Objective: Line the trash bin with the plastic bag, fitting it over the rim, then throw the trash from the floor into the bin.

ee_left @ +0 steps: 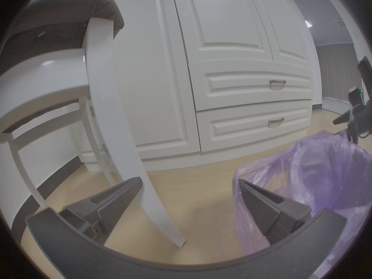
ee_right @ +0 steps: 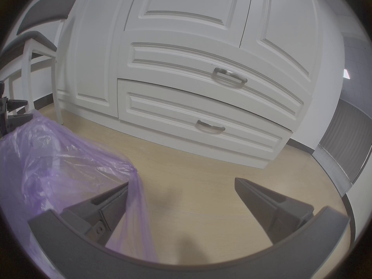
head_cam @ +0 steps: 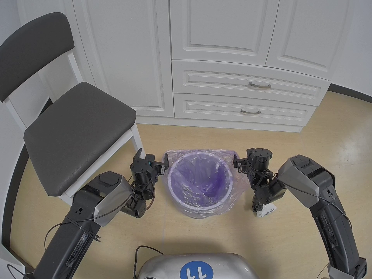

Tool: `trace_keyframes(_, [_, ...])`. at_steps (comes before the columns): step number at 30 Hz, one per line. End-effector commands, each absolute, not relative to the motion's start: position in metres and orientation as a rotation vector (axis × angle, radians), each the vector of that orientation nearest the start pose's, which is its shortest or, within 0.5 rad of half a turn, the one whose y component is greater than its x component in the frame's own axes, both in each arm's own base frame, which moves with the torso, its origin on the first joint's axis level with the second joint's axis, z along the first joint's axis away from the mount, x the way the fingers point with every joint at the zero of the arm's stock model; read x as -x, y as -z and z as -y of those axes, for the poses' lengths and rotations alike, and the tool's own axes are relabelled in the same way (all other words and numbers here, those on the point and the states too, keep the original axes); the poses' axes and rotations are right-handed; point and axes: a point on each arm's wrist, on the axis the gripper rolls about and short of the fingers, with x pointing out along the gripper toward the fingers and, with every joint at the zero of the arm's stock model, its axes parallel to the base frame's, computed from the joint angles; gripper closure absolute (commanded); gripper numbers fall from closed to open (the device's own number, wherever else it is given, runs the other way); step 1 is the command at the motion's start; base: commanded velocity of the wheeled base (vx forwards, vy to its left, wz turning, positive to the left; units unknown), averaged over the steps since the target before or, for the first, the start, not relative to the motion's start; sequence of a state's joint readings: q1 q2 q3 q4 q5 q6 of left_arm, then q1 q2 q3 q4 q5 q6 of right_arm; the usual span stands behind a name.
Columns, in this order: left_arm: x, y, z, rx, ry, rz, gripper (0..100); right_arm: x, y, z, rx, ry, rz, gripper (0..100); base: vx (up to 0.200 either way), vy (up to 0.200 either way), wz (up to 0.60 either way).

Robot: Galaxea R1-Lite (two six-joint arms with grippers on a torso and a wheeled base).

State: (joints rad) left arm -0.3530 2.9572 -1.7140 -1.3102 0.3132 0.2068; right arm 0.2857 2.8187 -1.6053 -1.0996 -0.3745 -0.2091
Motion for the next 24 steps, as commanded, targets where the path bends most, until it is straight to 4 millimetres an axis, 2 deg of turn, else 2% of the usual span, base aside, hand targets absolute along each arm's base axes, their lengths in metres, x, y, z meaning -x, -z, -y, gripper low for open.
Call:
trace_keyframes(1, [-0.494, 0.083, 0.171, -0.193, 0.030, 0.041, 0, -0.498, 0.057, -0.135, 0.251, 0.087, -0.129, 0, 0.000, 0.000, 0.00])
trace_keyframes(7, [-0.494, 0.082, 0.169, -0.193, 0.027, 0.041, 0, -0.498, 0.058, -0.134, 0.254, 0.089, -0.138, 0, 0.000, 0.000, 0.00])
trace_keyframes(16, [-0.492, 0.074, 0.174, -0.196, 0.033, 0.080, 0, -0.496, 0.048, -0.136, 0.249, 0.089, -0.122, 0, 0.000, 0.000, 0.00])
trace_keyframes(20, [-0.489, 0.067, 0.177, -0.246, 0.032, 0.113, 0, -0.492, 0.043, -0.135, 0.250, 0.090, -0.126, 0, 0.000, 0.000, 0.00])
trace_keyframes(24, [-0.486, 0.069, 0.176, -0.304, 0.032, 0.121, 0, -0.485, 0.036, -0.132, 0.259, 0.089, -0.147, 0, 0.000, 0.000, 0.00])
